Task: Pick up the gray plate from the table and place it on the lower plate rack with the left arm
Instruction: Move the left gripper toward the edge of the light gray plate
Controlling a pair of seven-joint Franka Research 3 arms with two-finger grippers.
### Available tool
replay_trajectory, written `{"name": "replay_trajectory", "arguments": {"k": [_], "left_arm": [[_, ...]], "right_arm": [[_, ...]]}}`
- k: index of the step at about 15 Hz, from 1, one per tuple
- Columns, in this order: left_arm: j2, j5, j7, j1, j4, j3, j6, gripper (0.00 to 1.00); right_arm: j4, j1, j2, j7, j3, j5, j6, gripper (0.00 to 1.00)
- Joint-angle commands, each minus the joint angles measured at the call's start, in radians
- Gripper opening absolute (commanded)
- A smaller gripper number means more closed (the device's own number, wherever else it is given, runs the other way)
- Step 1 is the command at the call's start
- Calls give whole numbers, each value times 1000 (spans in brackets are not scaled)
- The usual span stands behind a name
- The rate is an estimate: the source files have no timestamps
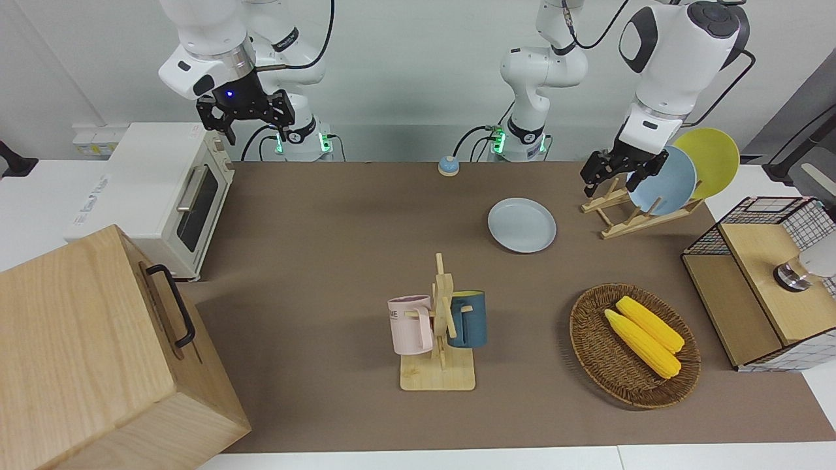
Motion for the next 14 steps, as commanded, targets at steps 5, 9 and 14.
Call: {"name": "replay_trajectory", "arguments": {"k": [5, 9, 14], "left_arm": [[7, 5, -23, -9, 4, 4, -47, 1000], [2, 4, -23, -11, -51, 1, -21, 1000], [-36, 4, -24, -12, -201, -4, 93, 1000]], "right_arm": [[6, -13, -5, -3, 7, 4, -15, 987], [6, -15, -5, -3, 7, 4, -15, 990], [6, -15, -5, -3, 7, 4, -15, 990]]}}
